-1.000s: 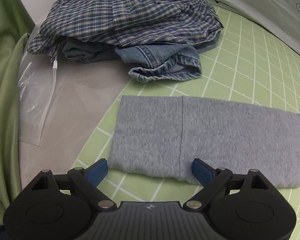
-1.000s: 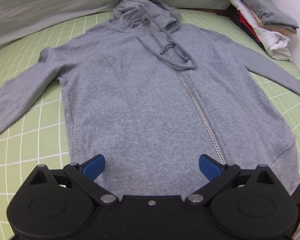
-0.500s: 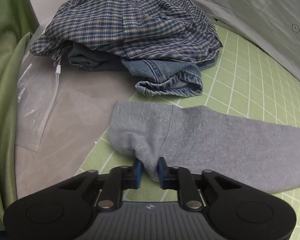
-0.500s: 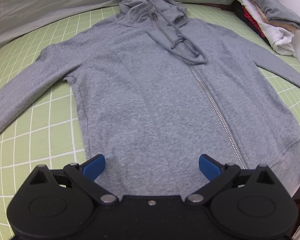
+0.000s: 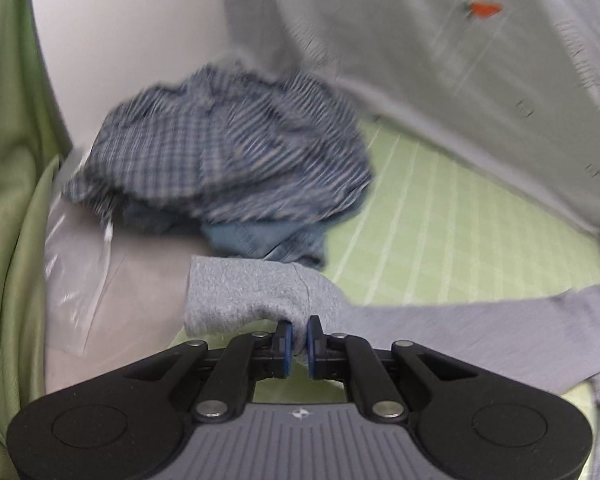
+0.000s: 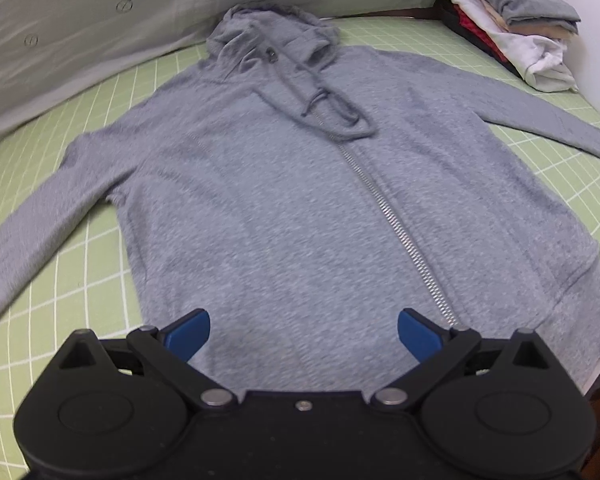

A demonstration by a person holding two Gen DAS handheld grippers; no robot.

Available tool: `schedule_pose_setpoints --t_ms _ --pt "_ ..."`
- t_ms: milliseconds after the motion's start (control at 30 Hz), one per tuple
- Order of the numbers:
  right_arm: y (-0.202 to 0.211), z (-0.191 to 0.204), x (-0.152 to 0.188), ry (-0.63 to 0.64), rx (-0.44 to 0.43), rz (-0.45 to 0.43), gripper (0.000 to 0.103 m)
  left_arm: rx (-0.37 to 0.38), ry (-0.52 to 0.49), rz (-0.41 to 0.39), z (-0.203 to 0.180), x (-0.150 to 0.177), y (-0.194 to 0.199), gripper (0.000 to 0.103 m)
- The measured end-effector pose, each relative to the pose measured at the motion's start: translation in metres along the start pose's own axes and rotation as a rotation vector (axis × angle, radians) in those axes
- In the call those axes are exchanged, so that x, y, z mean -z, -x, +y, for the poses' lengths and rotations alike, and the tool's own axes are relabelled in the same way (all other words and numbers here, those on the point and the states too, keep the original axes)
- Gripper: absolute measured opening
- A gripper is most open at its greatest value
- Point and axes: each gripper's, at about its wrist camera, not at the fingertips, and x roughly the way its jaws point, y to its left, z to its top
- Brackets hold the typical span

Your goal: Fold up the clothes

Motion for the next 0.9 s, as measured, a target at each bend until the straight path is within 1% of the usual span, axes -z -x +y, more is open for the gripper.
schedule_pose_setpoints --t_ms 100,233,500,600,667,733,767,800,833,867,900 --pt "0.005 -0.019 -0.004 -0.017 -0.002 -0.020 0.101 0.033 -0.008 -0.029 -0.030 -0.001 0.019 0.008" --pt "0.008 -0.052 -0.013 -0.040 -0.003 -0.029 0.101 0.093 -0.037 -0.061 -0.082 0.007 0.041 0.008" --pt "0.008 -0.131 -0.035 -0.054 0.009 -0.032 0.101 0.227 -0.110 -0.045 -0.213 0.040 0.065 0.008" --pt "0.005 -0.161 -0.045 -0.048 0.013 -0.040 0.101 0.292 -0.159 -0.037 -0.267 0.054 0.070 0.008" --pt "0.002 -0.180 -0.053 -0.048 0.019 -0.046 0.101 0.365 -0.229 -0.054 -0.304 0.066 0.080 0.008" --pt "-0.001 -0.199 -0.061 -0.053 0.031 -0.052 0.101 0.445 -0.306 -0.076 -0.341 0.080 0.091 0.011" --pt "-0.003 -0.208 -0.066 -0.055 0.046 -0.052 0.101 0.477 -0.340 -0.078 -0.358 0.086 0.095 0.015" --pt "-0.006 -0.215 -0.071 -0.056 0.058 -0.055 0.101 0.500 -0.374 -0.076 -0.373 0.092 0.097 0.026" --pt "-0.008 -0.222 -0.076 -0.056 0.065 -0.059 0.101 0.518 -0.403 -0.067 -0.386 0.099 0.099 0.035" --pt "-0.011 -0.224 -0.081 -0.052 0.061 -0.064 0.101 0.526 -0.421 -0.053 -0.396 0.105 0.098 0.054" --pt "-0.013 -0.223 -0.085 -0.047 0.050 -0.070 0.101 0.523 -0.435 -0.043 -0.403 0.109 0.098 0.070"
